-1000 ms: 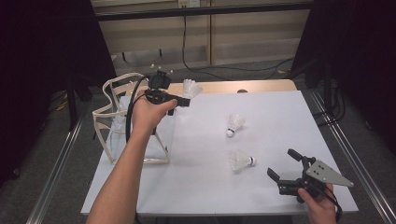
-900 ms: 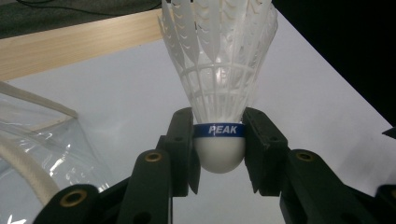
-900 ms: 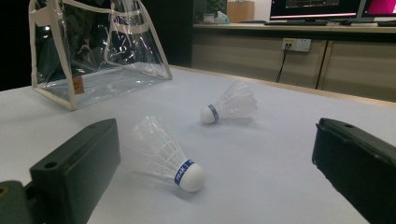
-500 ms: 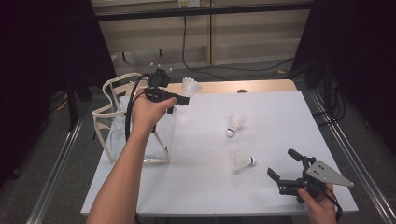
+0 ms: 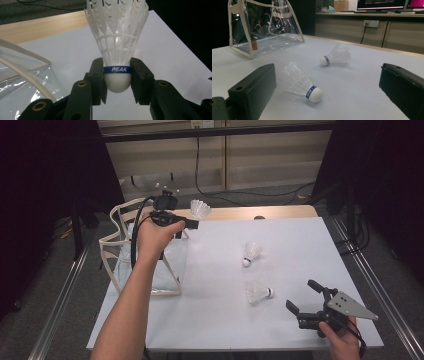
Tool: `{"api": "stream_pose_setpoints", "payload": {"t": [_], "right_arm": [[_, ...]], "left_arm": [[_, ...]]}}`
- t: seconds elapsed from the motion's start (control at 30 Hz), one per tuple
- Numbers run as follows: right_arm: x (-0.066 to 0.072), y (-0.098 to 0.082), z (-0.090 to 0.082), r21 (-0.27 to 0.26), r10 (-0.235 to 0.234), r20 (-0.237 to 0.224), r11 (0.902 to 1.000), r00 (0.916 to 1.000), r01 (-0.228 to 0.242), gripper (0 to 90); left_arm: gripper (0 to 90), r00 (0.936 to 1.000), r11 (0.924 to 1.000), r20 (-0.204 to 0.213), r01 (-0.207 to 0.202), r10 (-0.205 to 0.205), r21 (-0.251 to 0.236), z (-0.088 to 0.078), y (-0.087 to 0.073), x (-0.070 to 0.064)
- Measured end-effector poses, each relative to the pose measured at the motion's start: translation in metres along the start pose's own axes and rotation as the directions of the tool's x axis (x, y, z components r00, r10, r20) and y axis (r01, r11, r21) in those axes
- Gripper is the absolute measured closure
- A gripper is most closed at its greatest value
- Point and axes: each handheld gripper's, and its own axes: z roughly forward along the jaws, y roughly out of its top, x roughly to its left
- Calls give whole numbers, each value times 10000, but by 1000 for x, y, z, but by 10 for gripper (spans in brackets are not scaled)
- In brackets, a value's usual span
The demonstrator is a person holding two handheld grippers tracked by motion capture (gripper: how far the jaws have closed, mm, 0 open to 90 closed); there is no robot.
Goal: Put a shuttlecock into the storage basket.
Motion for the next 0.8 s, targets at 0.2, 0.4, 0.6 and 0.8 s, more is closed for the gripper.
{"api": "stream_pose_setpoints", "payload": {"t": [0.2,0.4,0.6,0.8], "right_arm": [[0,0,0,-14,9,-6,10000,10000,-9,9],[0,0,0,-3,44,9,10000,10000,-44,9],[0,0,0,-13,28,-7,10000,10000,-28,9],[0,0,0,-8,53,14,10000,10000,-53,9]], "left_arm": [[655,9998,9999,-119,128,-128,-56,-2,2,3],[655,9992,9995,-256,298,-301,-129,-5,5,8],[655,9984,9995,-460,318,-321,-85,-6,5,11],[655,9974,9988,-555,447,-456,-183,-8,6,14]]}}
